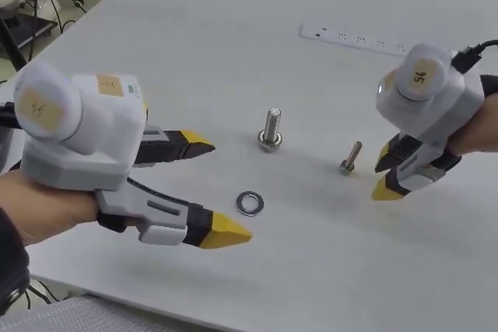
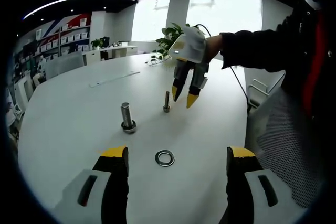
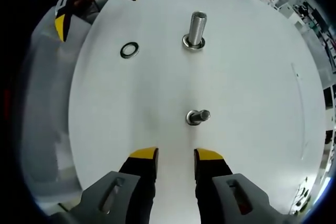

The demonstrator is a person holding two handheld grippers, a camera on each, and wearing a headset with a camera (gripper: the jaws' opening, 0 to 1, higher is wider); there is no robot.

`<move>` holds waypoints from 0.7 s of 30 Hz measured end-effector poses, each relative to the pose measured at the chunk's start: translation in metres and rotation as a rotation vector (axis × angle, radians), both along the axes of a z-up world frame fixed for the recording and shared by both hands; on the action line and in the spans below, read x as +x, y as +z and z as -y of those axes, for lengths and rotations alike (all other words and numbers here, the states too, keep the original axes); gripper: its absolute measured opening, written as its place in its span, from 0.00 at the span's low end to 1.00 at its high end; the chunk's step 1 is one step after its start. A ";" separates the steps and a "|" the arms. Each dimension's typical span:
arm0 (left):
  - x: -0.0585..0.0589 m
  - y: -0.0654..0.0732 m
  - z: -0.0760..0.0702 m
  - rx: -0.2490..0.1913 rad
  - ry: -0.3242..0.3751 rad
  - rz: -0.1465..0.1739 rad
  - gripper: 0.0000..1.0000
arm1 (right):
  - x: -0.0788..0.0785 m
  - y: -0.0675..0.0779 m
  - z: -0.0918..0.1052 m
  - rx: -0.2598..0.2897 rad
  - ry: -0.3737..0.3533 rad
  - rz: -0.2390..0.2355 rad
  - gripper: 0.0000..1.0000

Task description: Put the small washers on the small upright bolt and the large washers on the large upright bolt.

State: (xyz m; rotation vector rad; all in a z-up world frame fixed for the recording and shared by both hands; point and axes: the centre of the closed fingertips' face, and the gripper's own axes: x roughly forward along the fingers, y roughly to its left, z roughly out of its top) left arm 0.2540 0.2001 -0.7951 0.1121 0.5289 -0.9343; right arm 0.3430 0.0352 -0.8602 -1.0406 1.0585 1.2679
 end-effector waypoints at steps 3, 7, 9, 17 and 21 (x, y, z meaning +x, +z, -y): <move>0.000 0.000 0.000 0.001 -0.001 0.001 0.76 | -0.007 0.000 0.001 -0.001 0.001 -0.002 0.29; 0.000 0.001 -0.001 0.000 0.001 0.003 0.76 | -0.017 0.001 0.001 0.000 0.006 -0.006 0.29; 0.001 0.002 -0.001 0.000 0.004 0.006 0.76 | -0.022 0.001 -0.001 0.001 0.011 -0.006 0.29; 0.002 0.004 -0.004 -0.001 0.016 0.011 0.76 | -0.037 0.005 -0.014 0.022 0.041 -0.013 0.29; 0.002 0.004 -0.006 -0.002 0.023 0.013 0.76 | -0.043 0.007 -0.023 0.034 0.059 -0.018 0.29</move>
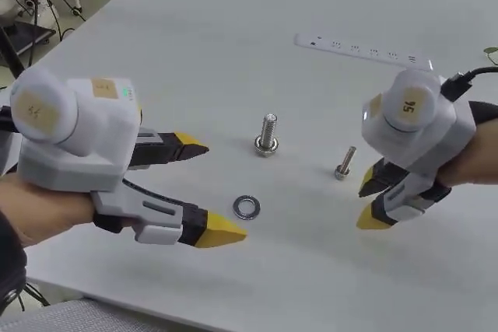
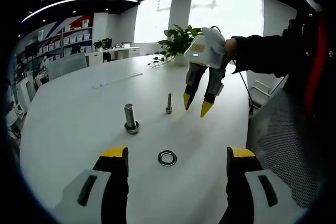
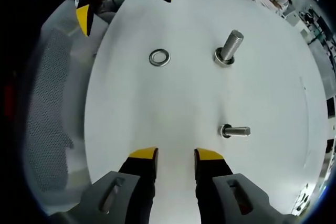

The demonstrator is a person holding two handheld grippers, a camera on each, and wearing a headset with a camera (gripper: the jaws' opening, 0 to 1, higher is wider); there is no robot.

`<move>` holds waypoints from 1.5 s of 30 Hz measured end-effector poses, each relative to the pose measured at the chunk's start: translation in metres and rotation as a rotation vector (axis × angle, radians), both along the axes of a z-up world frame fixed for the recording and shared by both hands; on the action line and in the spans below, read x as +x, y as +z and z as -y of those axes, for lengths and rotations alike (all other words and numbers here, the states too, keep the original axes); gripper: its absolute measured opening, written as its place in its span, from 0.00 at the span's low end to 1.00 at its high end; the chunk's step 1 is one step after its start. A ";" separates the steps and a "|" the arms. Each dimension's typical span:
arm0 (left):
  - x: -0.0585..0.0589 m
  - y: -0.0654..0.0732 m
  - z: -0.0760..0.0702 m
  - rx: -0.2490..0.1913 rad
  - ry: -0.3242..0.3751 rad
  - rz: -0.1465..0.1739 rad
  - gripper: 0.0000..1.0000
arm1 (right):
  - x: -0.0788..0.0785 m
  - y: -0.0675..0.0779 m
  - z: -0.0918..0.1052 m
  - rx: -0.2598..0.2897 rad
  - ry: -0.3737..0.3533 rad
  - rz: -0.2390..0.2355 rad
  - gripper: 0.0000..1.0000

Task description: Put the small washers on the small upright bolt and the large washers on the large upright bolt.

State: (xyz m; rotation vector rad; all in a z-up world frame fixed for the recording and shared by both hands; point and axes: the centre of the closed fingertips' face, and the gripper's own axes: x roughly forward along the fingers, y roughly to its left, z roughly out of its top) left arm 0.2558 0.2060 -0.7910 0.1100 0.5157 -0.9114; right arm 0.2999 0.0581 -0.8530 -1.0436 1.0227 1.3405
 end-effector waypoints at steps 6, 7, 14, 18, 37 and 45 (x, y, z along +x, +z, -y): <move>0.000 0.002 -0.003 -0.002 0.014 0.007 0.76 | -0.010 -0.001 -0.018 0.007 0.051 -0.003 0.29; 0.000 0.002 -0.004 -0.003 0.017 0.009 0.76 | -0.011 0.000 -0.020 0.008 0.059 -0.005 0.29; -0.001 0.003 -0.008 -0.004 0.034 0.015 0.76 | -0.013 0.002 -0.045 0.029 0.116 -0.004 0.29; -0.001 0.004 -0.011 -0.004 0.047 0.018 0.76 | -0.013 0.003 -0.061 0.044 0.143 -0.003 0.29; -0.006 0.004 -0.023 -0.009 0.097 0.027 0.76 | -0.021 -0.010 -0.119 0.053 0.275 -0.006 0.29; -0.008 0.005 -0.023 -0.008 0.102 0.028 0.76 | -0.025 -0.015 -0.129 0.050 0.293 -0.015 0.29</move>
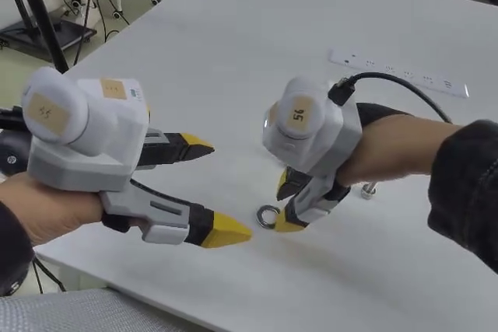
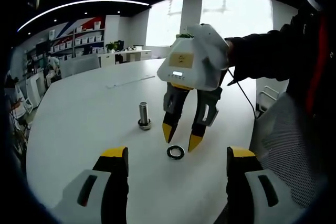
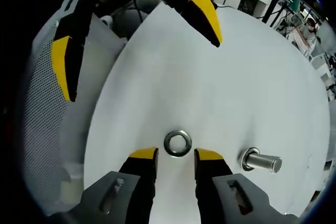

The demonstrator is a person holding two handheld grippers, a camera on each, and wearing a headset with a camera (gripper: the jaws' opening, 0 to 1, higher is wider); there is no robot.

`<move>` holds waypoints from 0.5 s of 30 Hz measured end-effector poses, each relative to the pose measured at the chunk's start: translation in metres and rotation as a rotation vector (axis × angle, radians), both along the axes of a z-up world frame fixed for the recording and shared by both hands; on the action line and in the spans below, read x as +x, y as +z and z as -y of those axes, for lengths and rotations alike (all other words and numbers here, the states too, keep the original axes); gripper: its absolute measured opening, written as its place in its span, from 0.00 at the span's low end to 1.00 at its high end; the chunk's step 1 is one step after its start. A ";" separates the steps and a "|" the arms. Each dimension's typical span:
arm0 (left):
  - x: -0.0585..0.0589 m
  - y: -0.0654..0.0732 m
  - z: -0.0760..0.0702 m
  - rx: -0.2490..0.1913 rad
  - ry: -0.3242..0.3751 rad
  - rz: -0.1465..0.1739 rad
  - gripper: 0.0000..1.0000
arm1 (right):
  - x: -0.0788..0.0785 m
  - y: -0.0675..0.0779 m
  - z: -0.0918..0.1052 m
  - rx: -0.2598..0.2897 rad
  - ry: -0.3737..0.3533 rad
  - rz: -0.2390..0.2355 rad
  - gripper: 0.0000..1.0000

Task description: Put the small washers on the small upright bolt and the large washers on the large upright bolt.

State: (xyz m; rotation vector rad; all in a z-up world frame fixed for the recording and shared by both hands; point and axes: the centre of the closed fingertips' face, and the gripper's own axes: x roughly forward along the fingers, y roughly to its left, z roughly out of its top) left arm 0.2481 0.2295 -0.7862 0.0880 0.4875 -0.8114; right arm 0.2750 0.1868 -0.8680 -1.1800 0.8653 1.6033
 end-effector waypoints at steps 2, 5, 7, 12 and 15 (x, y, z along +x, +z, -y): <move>0.000 0.000 0.000 -0.002 0.001 0.000 0.76 | -0.001 -0.003 -0.001 -0.007 0.008 0.006 0.29; -0.001 0.001 0.000 -0.003 0.002 0.000 0.76 | -0.001 -0.005 -0.001 -0.016 0.013 0.010 0.29; -0.002 0.001 -0.001 -0.003 0.006 0.000 0.76 | 0.000 -0.007 -0.002 -0.017 0.014 0.011 0.29; -0.004 0.001 -0.004 -0.005 0.014 0.000 0.76 | 0.000 -0.008 -0.004 -0.022 0.016 0.014 0.29; -0.004 0.001 -0.004 -0.007 0.015 0.001 0.76 | 0.001 -0.009 -0.005 -0.027 0.026 0.029 0.28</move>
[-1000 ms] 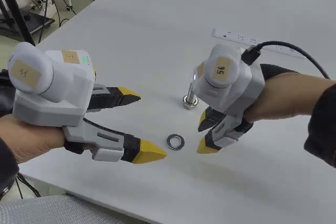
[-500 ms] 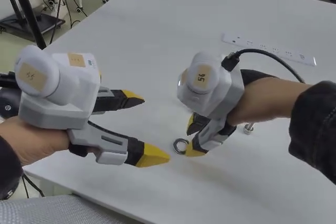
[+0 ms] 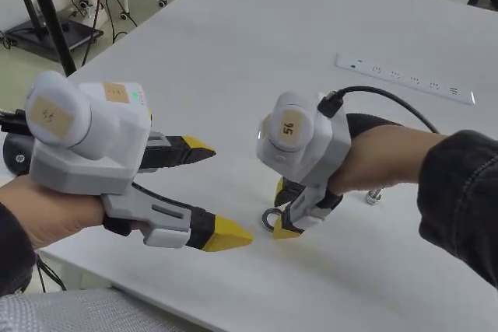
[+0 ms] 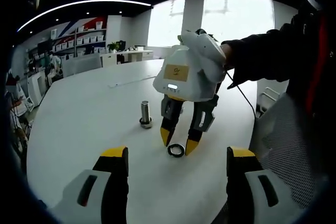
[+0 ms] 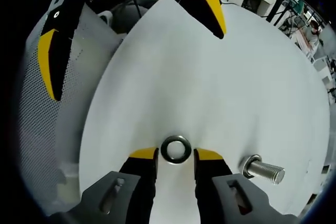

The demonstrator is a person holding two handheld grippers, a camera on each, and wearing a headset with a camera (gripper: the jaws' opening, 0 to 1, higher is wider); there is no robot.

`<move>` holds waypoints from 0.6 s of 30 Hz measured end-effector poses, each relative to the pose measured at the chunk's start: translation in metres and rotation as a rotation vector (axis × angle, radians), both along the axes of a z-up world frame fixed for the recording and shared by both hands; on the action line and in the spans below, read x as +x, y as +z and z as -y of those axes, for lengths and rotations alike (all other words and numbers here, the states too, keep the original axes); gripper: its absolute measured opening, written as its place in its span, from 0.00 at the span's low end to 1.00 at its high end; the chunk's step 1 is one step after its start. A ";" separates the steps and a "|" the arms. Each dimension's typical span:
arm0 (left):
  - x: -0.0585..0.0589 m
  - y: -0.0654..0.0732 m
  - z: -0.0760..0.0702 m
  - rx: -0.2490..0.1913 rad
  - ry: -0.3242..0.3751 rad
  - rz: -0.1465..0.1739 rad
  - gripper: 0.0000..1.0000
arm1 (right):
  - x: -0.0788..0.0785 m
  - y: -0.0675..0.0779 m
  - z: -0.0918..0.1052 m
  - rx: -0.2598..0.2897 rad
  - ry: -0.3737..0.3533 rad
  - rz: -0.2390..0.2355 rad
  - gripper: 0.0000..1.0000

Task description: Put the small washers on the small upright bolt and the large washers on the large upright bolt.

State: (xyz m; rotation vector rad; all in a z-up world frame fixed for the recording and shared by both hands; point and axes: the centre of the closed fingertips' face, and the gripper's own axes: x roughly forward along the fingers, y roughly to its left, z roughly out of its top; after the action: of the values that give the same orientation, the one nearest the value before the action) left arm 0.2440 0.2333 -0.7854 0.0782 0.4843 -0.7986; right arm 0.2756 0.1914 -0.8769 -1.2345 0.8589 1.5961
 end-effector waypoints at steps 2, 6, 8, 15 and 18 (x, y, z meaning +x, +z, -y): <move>0.000 0.000 0.000 -0.001 0.000 0.001 0.76 | 0.000 0.000 0.000 -0.002 -0.001 0.003 0.28; 0.001 0.001 0.000 -0.004 0.000 0.004 0.76 | -0.002 0.000 0.000 -0.002 0.015 0.008 0.26; 0.001 0.002 0.000 -0.003 0.001 0.005 0.76 | -0.002 0.000 0.001 -0.006 0.019 0.009 0.25; 0.002 0.002 -0.001 -0.005 0.005 0.005 0.76 | -0.001 0.001 0.001 0.001 -0.006 -0.005 0.24; 0.002 0.001 -0.001 -0.005 0.005 0.005 0.76 | 0.000 0.001 0.000 -0.003 -0.013 -0.007 0.24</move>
State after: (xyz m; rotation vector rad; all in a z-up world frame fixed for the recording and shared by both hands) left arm 0.2462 0.2344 -0.7839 0.0746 0.4780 -0.7946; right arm 0.2755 0.1909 -0.8757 -1.2236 0.8719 1.5907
